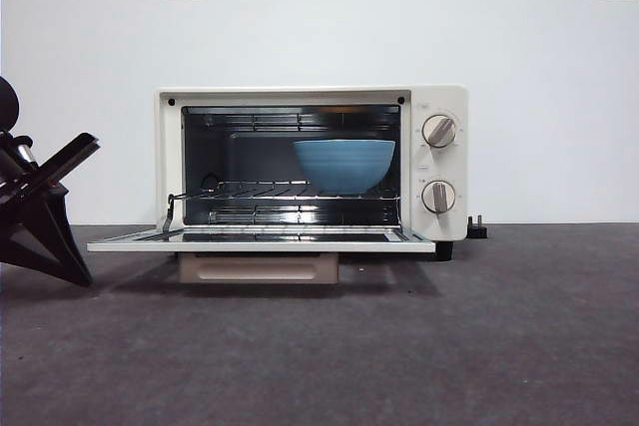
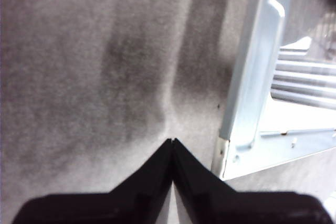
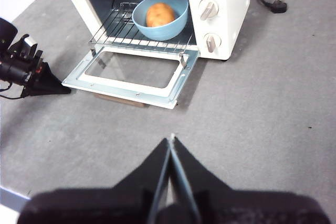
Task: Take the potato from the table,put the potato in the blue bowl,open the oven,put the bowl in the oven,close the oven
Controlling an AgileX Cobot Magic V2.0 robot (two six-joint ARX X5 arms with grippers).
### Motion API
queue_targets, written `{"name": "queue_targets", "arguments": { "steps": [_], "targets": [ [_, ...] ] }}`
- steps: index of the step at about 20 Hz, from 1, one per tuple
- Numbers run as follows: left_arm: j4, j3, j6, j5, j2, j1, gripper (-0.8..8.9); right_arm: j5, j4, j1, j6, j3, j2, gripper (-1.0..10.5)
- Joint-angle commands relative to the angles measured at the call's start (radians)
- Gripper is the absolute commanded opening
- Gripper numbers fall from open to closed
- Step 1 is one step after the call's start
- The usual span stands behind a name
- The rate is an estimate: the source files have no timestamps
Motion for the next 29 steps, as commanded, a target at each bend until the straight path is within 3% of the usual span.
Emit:
{"name": "queue_targets", "arguments": {
  "steps": [1, 4, 10, 16, 22, 29],
  "targets": [
    [0.026, -0.009, -0.036, 0.02, 0.013, 0.002, -0.08, 0.011, 0.02, 0.002, 0.01, -0.006, -0.001, -0.1],
    [0.068, -0.009, -0.074, 0.092, 0.017, 0.002, -0.08, 0.011, 0.04, 0.002, 0.01, -0.006, -0.001, -0.1],
    [0.069, -0.009, -0.076, 0.127, 0.017, 0.006, -0.08, 0.01, 0.045, 0.002, 0.011, -0.006, -0.001, -0.1],
    [0.098, -0.009, -0.09, 0.245, 0.017, 0.02, -0.08, 0.01, 0.048, 0.002, 0.011, -0.006, -0.001, -0.1],
    [0.205, -0.009, -0.194, 0.363, 0.014, 0.021, -0.08, 0.01, 0.048, 0.002, 0.031, -0.006, -0.001, -0.1],
    [0.439, 0.014, -0.427, 0.423, 0.001, 0.021, -0.08, 0.01, 0.049, 0.002, 0.034, -0.006, -0.001, -0.1]
  ]
}}
